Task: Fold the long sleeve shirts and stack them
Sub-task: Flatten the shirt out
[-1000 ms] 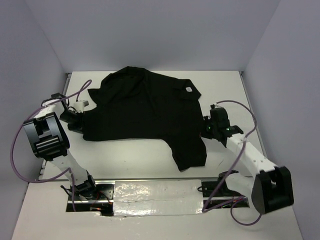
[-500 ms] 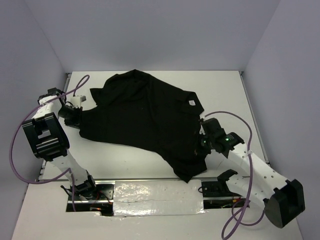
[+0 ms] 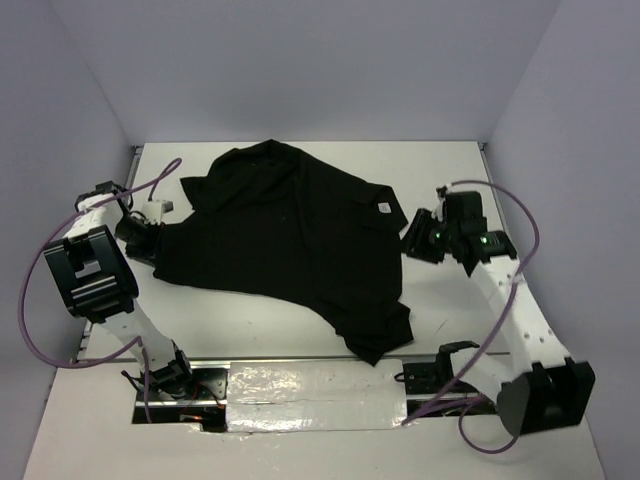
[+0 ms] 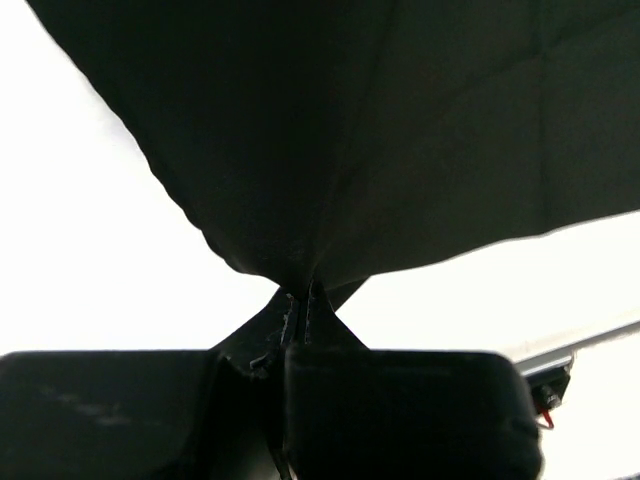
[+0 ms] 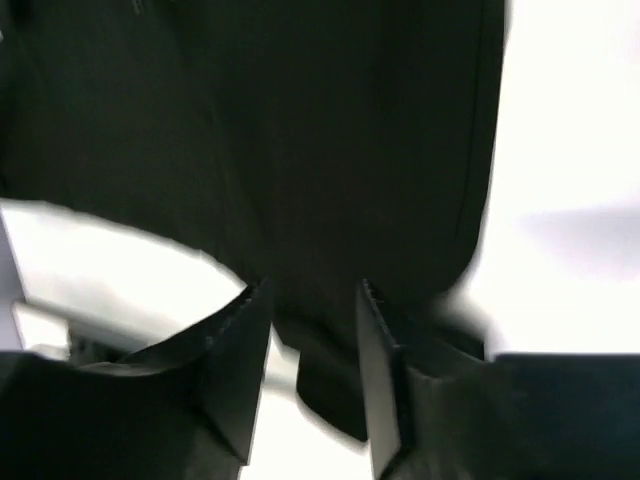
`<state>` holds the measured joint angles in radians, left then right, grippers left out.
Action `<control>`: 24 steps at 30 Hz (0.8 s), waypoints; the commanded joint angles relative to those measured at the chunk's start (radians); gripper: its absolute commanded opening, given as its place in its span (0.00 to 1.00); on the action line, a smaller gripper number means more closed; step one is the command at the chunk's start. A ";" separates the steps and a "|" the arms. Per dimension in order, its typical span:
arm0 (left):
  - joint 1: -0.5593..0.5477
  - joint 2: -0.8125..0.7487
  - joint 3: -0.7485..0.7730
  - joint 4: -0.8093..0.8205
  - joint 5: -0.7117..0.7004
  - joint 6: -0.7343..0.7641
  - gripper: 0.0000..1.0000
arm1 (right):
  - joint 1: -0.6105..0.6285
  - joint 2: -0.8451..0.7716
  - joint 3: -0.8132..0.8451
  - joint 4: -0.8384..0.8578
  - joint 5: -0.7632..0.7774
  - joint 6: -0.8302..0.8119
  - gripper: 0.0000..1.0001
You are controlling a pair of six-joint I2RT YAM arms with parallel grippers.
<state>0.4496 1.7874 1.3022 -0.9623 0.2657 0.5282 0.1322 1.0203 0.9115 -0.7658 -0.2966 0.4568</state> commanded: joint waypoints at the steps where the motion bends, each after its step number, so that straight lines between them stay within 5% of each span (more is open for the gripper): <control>1: 0.009 -0.055 -0.027 -0.036 -0.026 0.049 0.00 | -0.038 0.186 0.117 0.224 0.042 -0.055 0.44; 4: 0.017 -0.071 -0.043 -0.044 -0.016 0.052 0.00 | -0.074 0.458 0.240 0.231 0.066 -0.035 0.61; 8: 0.017 -0.069 -0.032 -0.053 0.019 0.047 0.00 | -0.075 0.547 0.224 0.227 0.079 -0.032 0.70; 18: 0.017 -0.037 -0.047 -0.055 0.052 0.027 0.00 | 0.029 0.189 -0.135 0.100 0.166 0.024 0.76; 24: 0.015 -0.005 -0.038 -0.059 0.081 0.021 0.00 | 0.056 0.080 -0.344 0.079 0.071 0.126 0.84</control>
<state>0.4606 1.7618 1.2610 -0.9958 0.3012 0.5461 0.1802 1.1103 0.6373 -0.6453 -0.1944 0.5167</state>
